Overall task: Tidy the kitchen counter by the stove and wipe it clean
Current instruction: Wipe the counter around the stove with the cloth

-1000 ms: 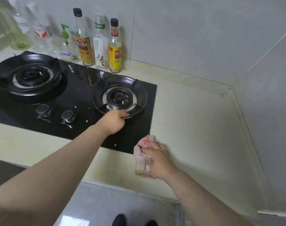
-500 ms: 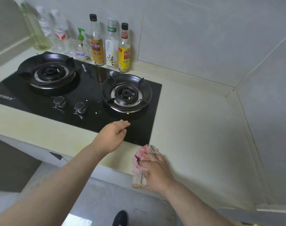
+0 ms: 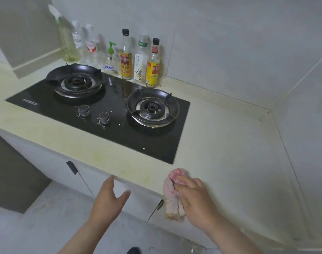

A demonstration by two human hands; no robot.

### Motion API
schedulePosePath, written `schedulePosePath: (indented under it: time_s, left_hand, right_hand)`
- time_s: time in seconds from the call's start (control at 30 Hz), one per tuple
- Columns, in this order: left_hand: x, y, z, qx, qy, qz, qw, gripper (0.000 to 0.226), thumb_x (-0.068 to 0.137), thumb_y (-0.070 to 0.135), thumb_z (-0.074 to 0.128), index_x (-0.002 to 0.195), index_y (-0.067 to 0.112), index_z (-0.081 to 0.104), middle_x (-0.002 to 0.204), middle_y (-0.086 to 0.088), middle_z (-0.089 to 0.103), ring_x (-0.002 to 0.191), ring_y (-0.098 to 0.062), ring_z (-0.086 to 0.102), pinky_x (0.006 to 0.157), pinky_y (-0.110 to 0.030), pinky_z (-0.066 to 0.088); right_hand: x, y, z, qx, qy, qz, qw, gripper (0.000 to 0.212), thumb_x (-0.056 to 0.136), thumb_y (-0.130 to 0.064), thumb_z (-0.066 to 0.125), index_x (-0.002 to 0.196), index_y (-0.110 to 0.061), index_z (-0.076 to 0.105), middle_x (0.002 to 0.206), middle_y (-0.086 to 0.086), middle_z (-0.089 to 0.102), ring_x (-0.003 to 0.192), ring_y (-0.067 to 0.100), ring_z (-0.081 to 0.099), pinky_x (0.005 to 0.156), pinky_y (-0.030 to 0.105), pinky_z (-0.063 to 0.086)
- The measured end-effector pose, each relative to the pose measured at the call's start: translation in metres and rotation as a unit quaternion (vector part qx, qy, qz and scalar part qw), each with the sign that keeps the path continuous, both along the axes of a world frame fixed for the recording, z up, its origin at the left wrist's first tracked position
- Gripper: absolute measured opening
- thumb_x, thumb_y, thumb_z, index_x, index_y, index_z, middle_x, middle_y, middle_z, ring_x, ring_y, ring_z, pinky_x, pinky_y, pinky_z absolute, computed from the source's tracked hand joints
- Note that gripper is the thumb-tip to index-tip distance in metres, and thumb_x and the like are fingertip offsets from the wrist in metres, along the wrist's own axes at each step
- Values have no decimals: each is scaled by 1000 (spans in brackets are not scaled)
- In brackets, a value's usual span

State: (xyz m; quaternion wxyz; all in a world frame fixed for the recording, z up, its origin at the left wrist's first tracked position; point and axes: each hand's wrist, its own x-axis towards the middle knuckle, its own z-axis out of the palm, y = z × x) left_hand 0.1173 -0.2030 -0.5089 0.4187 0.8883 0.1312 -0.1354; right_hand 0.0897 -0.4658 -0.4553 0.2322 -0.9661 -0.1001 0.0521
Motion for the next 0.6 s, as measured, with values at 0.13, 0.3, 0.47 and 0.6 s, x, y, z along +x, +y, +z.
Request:
schedulePosePath:
  time_s: [0.13, 0.3, 0.47, 0.6]
  left_hand:
    - [5, -11, -12, -12, -19, 33, 999, 91, 86, 46, 66, 153, 8, 17, 160, -3, 23, 145, -20, 26, 115, -36, 30]
    - [2, -11, -22, -44, -21, 52, 997, 83, 93, 39, 58, 155, 15, 9, 160, -2, 21, 145, -20, 27, 115, -40, 31]
    - [-5, -5, -28, -55, -39, 35, 997, 77, 96, 31, 54, 156, 21, 6, 161, 6, 18, 143, -19, 31, 115, -38, 33]
    - [5, 8, -29, -16, -42, 76, 996, 73, 91, 36, 62, 150, 14, 26, 155, -1, 32, 137, -22, 40, 110, -39, 38]
  right_hand:
    - [26, 1, -7, -7, 0, 2, 1000, 48, 97, -11, 44, 140, -30, 51, 145, -27, 19, 128, 6, 28, 112, 18, 19]
    - [30, 11, -29, -101, 32, 30, 994, 68, 98, -46, 42, 155, -29, 10, 155, -23, -5, 144, -4, -11, 116, 19, -11]
    - [31, 15, -34, -122, 39, 29, 991, 78, 95, -57, 42, 155, -31, 1, 147, -28, -11, 143, -3, -14, 112, 19, -14]
    - [33, 19, -31, -143, 56, 20, 988, 81, 92, -63, 43, 155, -33, 1, 160, -16, -5, 149, 9, -8, 115, 25, -8]
